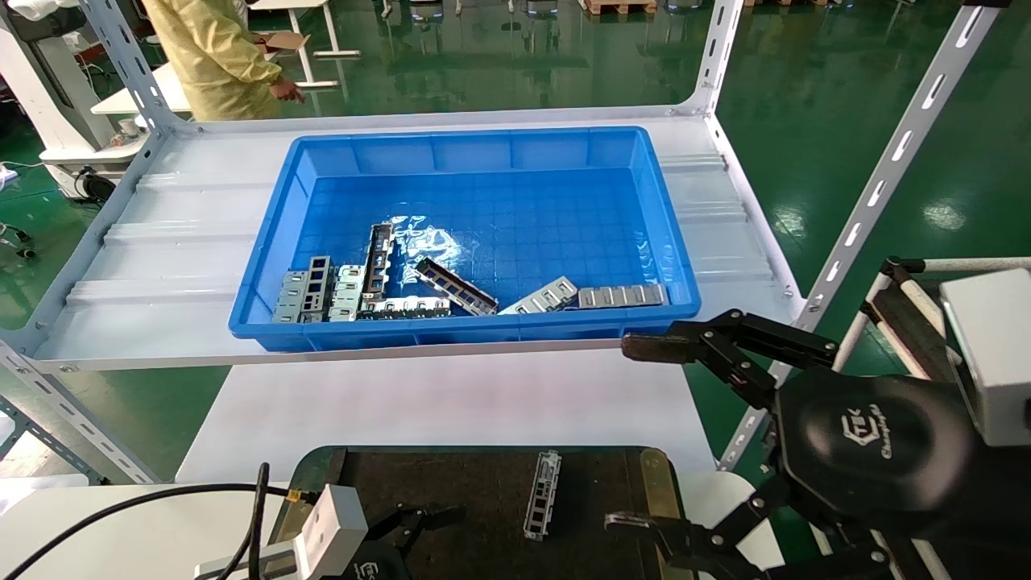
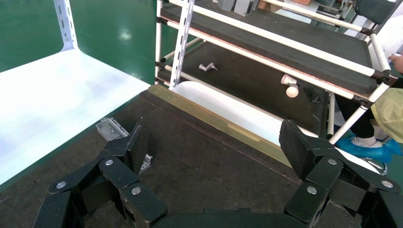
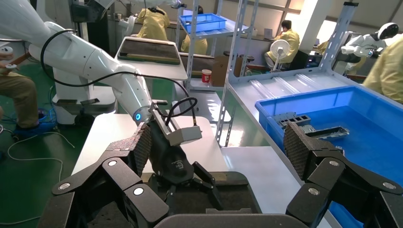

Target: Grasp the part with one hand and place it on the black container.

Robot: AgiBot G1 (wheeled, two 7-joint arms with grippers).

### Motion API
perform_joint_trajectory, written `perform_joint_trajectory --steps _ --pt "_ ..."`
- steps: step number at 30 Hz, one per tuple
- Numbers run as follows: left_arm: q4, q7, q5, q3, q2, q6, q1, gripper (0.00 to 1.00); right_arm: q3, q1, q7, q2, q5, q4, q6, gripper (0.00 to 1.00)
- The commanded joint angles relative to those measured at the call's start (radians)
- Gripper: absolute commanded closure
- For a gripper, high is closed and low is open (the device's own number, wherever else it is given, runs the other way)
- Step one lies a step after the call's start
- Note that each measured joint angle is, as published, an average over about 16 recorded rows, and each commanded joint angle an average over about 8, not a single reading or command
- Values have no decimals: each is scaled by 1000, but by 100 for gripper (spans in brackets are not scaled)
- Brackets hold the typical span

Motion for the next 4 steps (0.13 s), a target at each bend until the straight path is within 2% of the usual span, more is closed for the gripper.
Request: perform_joint_trajectory --steps 1,4 --pt "2 7 -7 -6 -9 17 0 0 0 0 0 0 0 0 0 0" --pt "1 12 -6 -7 -11 21 -1 0 0 0 0 0 0 0 0 0"
